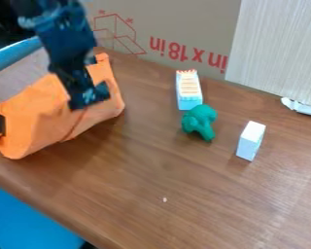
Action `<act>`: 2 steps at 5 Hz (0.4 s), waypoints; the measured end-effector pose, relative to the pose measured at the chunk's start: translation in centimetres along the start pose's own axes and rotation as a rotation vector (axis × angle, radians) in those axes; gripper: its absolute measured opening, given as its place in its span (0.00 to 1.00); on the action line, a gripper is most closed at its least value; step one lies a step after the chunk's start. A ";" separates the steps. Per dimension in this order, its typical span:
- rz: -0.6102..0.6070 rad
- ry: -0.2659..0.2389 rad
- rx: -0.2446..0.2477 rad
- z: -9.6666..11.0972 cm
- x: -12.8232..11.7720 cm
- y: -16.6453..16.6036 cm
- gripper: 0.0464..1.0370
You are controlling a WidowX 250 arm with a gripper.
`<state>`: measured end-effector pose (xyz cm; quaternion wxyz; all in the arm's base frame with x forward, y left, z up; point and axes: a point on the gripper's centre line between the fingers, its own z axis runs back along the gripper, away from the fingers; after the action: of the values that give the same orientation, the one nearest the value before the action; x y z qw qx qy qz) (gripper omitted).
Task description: Fold the cloth bottom right to top
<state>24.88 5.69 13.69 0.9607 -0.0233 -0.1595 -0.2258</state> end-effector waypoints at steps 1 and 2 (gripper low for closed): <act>0.081 0.038 0.068 -0.7 1.5 3.7 0.02; 0.124 0.041 0.132 -1.1 2.5 6.9 0.02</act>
<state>30.40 10.66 13.62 0.9754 0.0347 -0.1526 -0.1552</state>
